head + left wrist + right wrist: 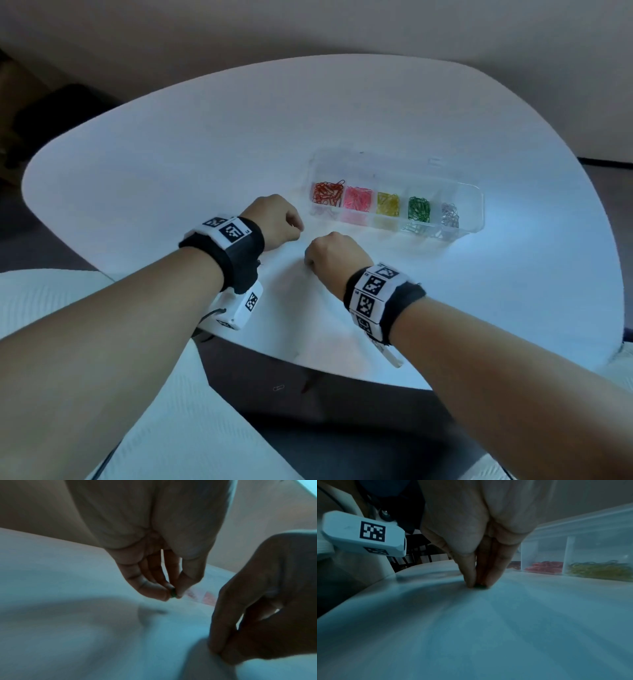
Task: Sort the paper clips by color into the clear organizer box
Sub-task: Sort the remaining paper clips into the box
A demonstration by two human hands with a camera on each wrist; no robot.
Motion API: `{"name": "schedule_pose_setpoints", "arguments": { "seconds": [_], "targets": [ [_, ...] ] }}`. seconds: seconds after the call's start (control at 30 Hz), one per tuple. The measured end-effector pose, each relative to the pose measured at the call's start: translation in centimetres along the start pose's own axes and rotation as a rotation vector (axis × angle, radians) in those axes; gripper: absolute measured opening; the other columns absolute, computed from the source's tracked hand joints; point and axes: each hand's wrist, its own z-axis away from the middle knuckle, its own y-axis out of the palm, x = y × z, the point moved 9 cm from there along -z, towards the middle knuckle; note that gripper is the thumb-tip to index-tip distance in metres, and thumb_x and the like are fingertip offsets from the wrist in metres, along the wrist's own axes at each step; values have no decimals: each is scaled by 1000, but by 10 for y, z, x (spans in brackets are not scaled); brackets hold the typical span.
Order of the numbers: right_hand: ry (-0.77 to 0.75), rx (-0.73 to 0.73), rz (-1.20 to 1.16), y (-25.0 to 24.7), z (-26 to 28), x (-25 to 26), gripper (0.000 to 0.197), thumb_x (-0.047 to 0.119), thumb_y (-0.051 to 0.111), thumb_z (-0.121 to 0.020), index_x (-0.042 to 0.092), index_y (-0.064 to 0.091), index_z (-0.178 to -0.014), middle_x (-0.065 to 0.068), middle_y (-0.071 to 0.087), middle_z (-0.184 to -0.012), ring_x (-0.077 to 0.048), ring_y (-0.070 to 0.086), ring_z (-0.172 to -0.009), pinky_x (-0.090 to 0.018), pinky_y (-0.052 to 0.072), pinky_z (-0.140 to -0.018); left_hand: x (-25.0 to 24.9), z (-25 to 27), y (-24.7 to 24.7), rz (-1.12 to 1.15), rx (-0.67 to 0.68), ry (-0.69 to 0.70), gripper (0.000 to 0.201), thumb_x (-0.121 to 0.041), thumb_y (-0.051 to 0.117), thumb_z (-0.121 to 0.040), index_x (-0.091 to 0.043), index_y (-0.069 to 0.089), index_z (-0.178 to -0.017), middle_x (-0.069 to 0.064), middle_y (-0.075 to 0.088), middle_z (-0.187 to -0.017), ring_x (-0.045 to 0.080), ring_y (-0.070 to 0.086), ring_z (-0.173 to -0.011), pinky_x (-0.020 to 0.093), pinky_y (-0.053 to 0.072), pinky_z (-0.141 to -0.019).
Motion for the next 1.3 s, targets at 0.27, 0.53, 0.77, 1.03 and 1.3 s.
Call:
{"name": "schedule_pose_setpoints", "arguments": {
  "seconds": [0.27,0.53,0.77,1.03,1.3],
  "targets": [
    [148,59,59,11,60,-35,27,1,49,-87,5,47,-114,-14,59,-101,-34,61,-92,-34,35,-61,-88,23,30,161,137,228,13,-11,65,-82,-21,72,-87,-8,66,-66,6,59,-56,15,48,-57],
    [410,-297,-403,-22,109,-123,9,12,58,-81,10,67,-84,-4,60,-88,-24,56,-83,-27,39,-67,-134,19,41,323,65,213,12,-2,68,-77,-12,67,-74,2,68,-66,15,61,-58,29,55,-63],
    [393,-819,-640,-107,118,-171,16,5,64,-80,14,74,-88,-2,69,-89,-17,65,-82,-28,53,-81,-163,1,23,347,-157,140,11,-14,70,-75,-22,65,-70,-4,69,-72,14,66,-66,28,57,-62],
    [509,-789,-689,-122,112,-217,25,12,55,-86,19,74,-100,5,73,-97,-8,65,-91,-16,46,-84,-188,-19,22,327,-271,179,8,-12,67,-77,-18,71,-81,-5,68,-83,14,64,-80,23,52,-70],
    [652,-630,-728,-107,101,-262,26,28,49,-95,17,66,-112,0,66,-110,-18,58,-106,-23,39,-86,-177,-32,19,201,-263,197,25,-18,59,-82,-24,66,-105,-3,56,-91,12,54,-77,21,45,-68]
  ]
}}
